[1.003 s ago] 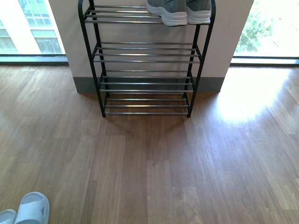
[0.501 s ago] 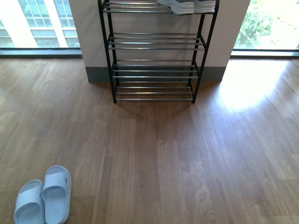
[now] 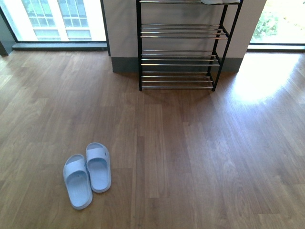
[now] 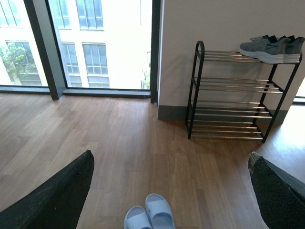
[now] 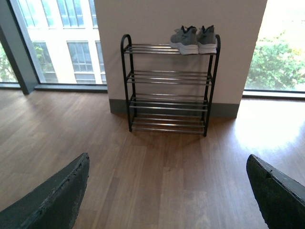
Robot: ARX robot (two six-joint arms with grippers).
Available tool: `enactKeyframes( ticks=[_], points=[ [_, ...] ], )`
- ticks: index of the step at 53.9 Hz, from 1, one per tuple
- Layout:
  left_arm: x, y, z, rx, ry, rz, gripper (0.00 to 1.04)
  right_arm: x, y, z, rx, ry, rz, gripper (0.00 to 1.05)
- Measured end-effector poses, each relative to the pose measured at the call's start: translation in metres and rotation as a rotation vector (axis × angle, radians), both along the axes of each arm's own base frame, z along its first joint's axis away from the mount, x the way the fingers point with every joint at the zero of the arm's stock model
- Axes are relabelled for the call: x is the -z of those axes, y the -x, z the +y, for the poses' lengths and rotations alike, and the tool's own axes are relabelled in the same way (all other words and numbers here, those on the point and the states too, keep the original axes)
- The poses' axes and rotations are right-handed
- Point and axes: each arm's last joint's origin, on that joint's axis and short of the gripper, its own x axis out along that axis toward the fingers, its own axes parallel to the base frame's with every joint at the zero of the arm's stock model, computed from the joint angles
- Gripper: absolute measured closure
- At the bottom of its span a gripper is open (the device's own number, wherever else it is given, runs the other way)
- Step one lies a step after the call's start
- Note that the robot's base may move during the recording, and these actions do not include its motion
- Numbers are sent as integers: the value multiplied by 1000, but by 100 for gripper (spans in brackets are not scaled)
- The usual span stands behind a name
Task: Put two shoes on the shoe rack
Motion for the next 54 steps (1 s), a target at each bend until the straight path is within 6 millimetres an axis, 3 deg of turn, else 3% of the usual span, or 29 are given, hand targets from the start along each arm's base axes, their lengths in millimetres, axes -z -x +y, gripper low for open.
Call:
enactKeyframes(
  ticks=[54],
  points=[
    [0, 0, 0, -1, 0, 0, 9, 0, 0, 0, -3, 0, 2, 9]
  ],
)
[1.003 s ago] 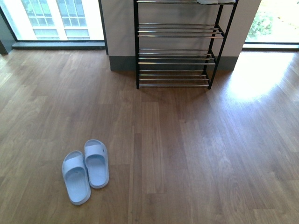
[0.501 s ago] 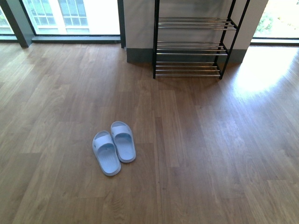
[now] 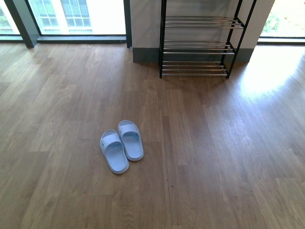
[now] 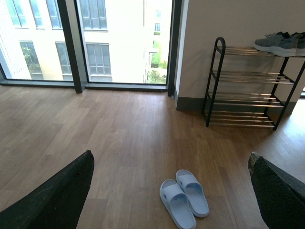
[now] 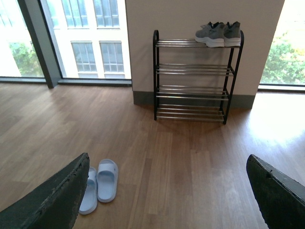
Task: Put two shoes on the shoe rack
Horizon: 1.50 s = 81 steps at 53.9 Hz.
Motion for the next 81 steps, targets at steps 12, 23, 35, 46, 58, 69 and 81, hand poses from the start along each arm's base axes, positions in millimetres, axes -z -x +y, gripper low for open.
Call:
enactKeyframes(
  ticks=[12, 23, 35, 46, 58, 69, 81],
  points=[
    [0, 0, 0, 0, 0, 0, 9, 0, 0, 0, 2, 0, 0, 9],
    [0, 0, 0, 0, 0, 0, 9, 0, 0, 0, 2, 0, 0, 9],
    [0, 0, 0, 0, 0, 0, 9, 0, 0, 0, 2, 0, 0, 9],
    [0, 0, 0, 0, 0, 0, 9, 0, 0, 0, 2, 0, 0, 9],
    [0, 0, 0, 0, 0, 0, 9, 0, 0, 0, 2, 0, 0, 9],
    [0, 0, 0, 0, 0, 0, 9, 0, 0, 0, 2, 0, 0, 9],
    [0, 0, 0, 0, 0, 0, 9, 0, 0, 0, 2, 0, 0, 9]
  ],
)
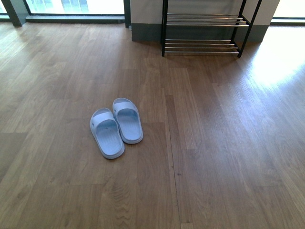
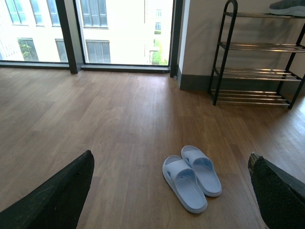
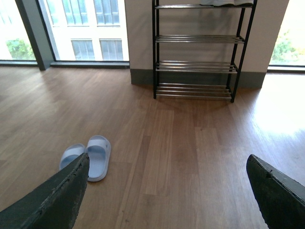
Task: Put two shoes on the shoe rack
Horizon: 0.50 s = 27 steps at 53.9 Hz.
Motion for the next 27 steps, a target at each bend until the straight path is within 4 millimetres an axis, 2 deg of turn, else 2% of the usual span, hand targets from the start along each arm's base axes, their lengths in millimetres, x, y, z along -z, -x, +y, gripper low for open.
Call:
enactKeyframes(
  ticks=[27],
  points=[
    [0, 0, 0, 1, 0, 0, 9, 0, 0, 0, 0, 0, 0, 9]
  ],
)
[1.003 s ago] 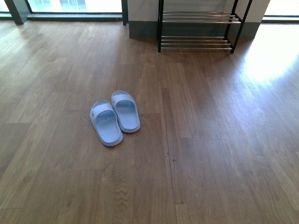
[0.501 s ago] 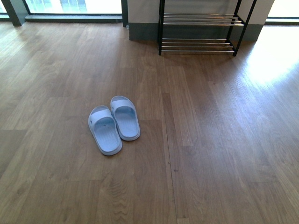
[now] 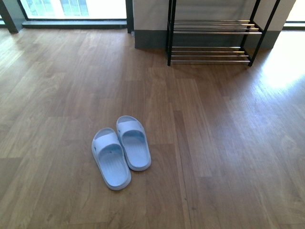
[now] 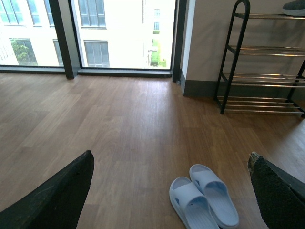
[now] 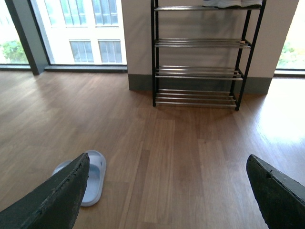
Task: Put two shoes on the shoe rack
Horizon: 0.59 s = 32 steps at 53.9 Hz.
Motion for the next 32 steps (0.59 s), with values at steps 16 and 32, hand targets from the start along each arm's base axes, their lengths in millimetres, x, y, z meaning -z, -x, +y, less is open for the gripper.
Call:
enactKeyframes(
  ticks=[16, 32],
  points=[
    [0, 0, 0, 0, 0, 0, 9, 0, 0, 0, 0, 0, 0, 9],
    [0, 0, 0, -3, 0, 0, 9, 0, 0, 0, -4, 0, 3, 9]
  ],
)
